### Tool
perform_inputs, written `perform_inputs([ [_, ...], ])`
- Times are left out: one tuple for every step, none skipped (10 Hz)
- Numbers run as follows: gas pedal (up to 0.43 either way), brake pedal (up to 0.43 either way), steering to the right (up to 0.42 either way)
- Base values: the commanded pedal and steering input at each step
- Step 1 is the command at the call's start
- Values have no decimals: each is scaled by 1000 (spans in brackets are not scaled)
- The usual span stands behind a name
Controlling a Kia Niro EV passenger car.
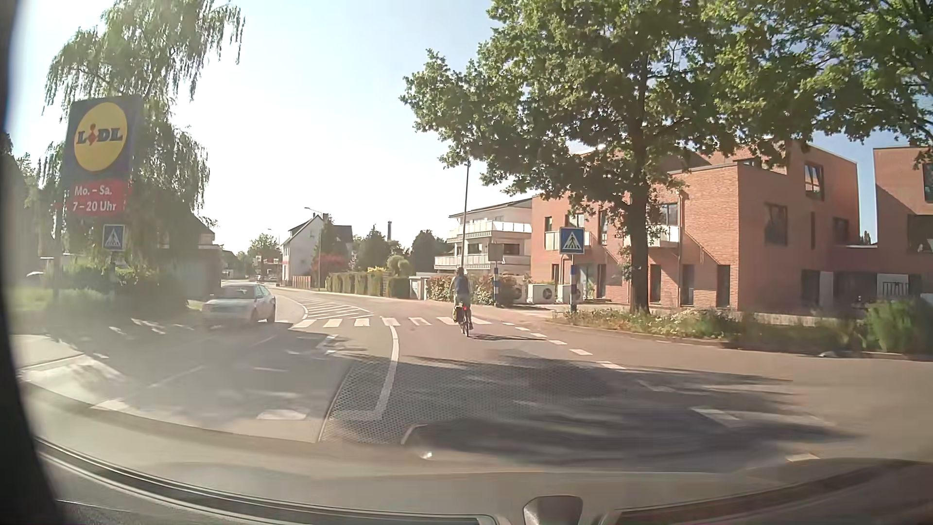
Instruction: Follow the waypoints while adhering to traffic rules and regulations
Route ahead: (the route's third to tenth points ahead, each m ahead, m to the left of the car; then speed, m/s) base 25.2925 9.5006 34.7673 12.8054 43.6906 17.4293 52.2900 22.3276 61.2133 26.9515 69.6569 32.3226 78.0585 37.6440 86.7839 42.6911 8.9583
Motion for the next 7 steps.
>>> perform_inputs([
  [98, 6, -40],
  [98, 6, -43],
  [98, 6, -46],
  [98, 6, -48],
  [98, 6, -50],
  [98, 6, -51],
  [98, 6, -51],
])
